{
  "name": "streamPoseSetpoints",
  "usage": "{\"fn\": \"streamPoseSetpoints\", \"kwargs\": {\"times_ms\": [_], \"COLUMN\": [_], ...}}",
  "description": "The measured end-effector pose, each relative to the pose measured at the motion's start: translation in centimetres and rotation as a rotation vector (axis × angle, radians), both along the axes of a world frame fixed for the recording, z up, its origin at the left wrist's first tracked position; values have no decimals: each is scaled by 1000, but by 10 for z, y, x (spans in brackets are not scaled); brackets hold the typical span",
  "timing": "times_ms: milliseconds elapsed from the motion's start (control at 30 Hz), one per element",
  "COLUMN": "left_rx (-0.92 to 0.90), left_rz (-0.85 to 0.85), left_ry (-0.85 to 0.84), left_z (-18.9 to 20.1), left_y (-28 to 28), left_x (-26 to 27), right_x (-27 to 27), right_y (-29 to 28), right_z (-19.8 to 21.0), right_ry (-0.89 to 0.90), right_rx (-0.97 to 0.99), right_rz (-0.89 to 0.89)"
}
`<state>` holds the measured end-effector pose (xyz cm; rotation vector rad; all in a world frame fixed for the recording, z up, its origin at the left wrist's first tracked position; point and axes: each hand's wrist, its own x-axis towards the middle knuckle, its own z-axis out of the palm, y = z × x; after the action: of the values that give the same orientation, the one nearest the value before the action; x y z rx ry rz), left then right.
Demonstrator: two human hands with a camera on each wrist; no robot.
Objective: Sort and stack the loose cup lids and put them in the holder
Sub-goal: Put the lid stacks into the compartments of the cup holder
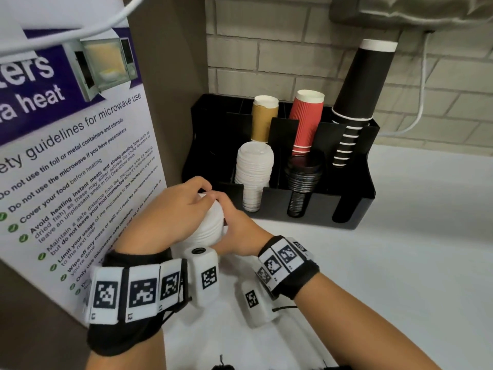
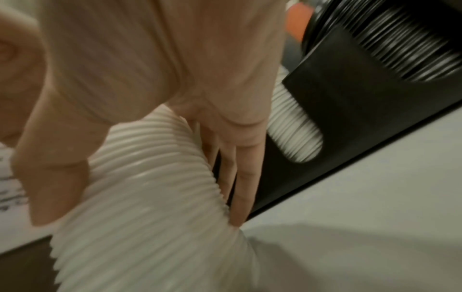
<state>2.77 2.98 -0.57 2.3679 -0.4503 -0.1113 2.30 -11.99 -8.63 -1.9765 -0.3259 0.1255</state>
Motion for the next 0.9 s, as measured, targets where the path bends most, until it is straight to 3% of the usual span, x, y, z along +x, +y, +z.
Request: {"fn": "streamPoseSetpoints", "kwargs": {"times_ms": [200,433,567,700,900], "left_rx": [-176,-604,-633,-660,-788], "left_rz": [-248,-379,-420,-393,-147], "left_ry": [-84,-19,2,14,-28], "left_z": [-10,-39,-47,-45,-39], "left_y": [-40,-99,-115,-112,-73], "left_x": [-10,-23,-24,-16,5], "right_x": [-23,-52,-59,-62,-69], "right_y": [-66,-131,-141,-141,-152], "right_z": [3,1,-3,0,46], "right_ry": [-37,-50,-51,-30,-86], "right_rx": [-26,-34,-48,-96,-204], "right_rz": [-196,-408,-460,-438,-500]}}
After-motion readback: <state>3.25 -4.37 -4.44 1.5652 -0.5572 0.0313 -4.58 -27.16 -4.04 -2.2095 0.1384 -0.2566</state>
